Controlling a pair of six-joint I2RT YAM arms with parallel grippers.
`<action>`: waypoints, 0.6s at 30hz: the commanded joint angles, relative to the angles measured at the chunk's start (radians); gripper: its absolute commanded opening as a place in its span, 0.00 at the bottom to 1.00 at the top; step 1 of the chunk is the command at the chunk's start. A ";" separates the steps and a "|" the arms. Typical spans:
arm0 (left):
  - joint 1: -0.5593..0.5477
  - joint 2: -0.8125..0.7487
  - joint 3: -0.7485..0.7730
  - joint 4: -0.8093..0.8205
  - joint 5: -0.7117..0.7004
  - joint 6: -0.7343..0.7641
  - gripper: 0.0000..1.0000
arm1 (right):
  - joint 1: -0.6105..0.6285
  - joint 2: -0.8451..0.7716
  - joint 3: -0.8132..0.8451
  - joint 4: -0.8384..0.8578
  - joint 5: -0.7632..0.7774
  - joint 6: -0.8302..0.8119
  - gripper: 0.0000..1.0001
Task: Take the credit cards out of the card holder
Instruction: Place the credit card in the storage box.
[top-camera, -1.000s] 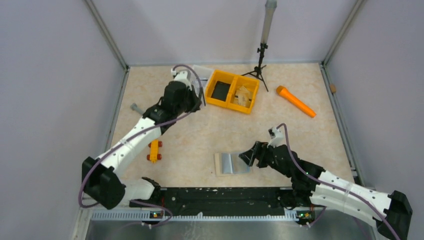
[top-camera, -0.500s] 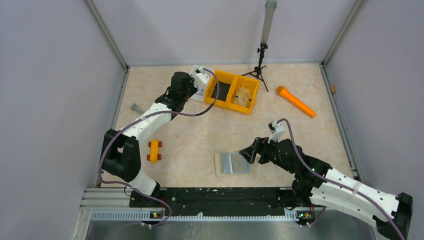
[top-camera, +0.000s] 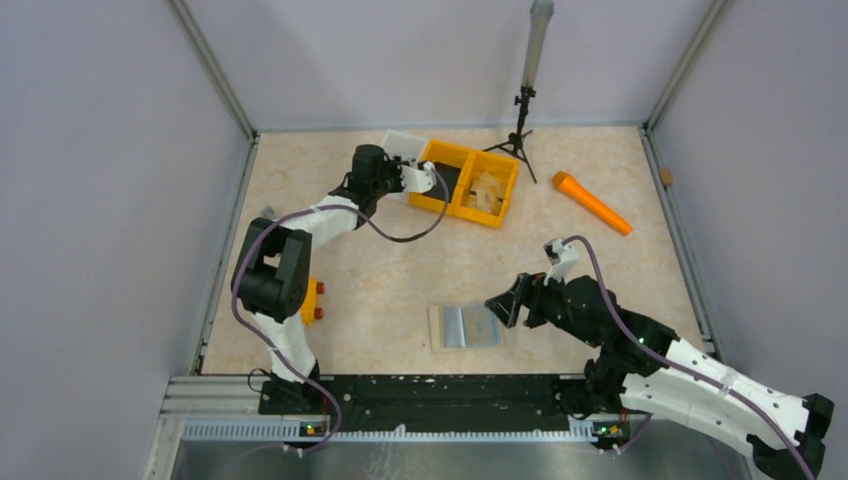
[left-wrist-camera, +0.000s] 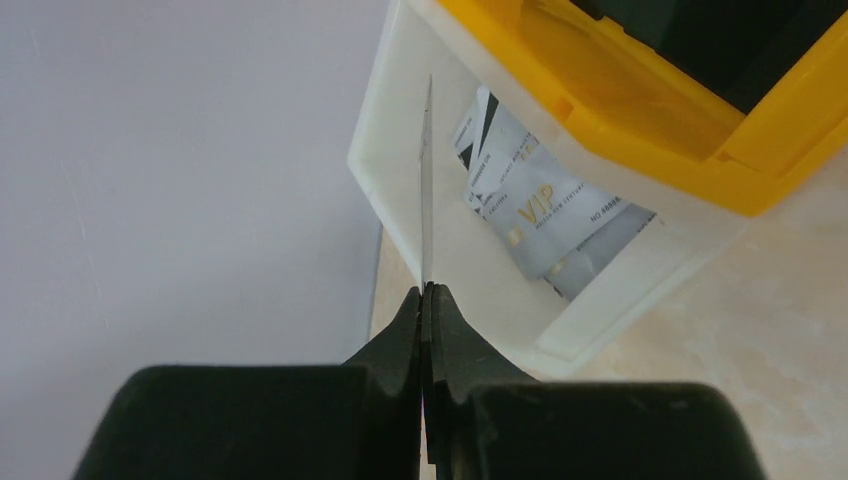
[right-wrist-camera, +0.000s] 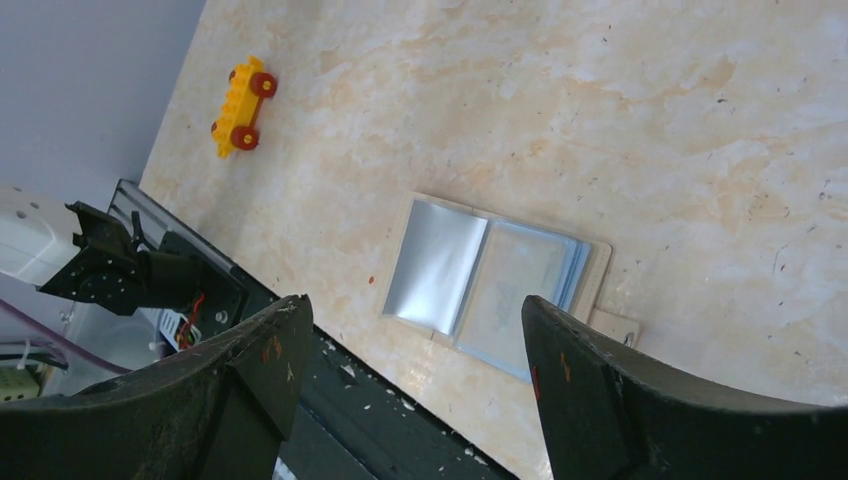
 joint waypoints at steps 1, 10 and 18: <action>-0.002 0.079 0.080 0.121 0.037 0.150 0.00 | -0.009 -0.018 0.056 -0.036 0.027 -0.019 0.78; 0.000 0.204 0.160 0.091 -0.034 0.225 0.00 | -0.009 -0.055 0.042 -0.048 0.054 -0.010 0.77; 0.012 0.246 0.192 0.104 -0.072 0.242 0.00 | -0.010 -0.054 0.038 -0.047 0.057 -0.003 0.76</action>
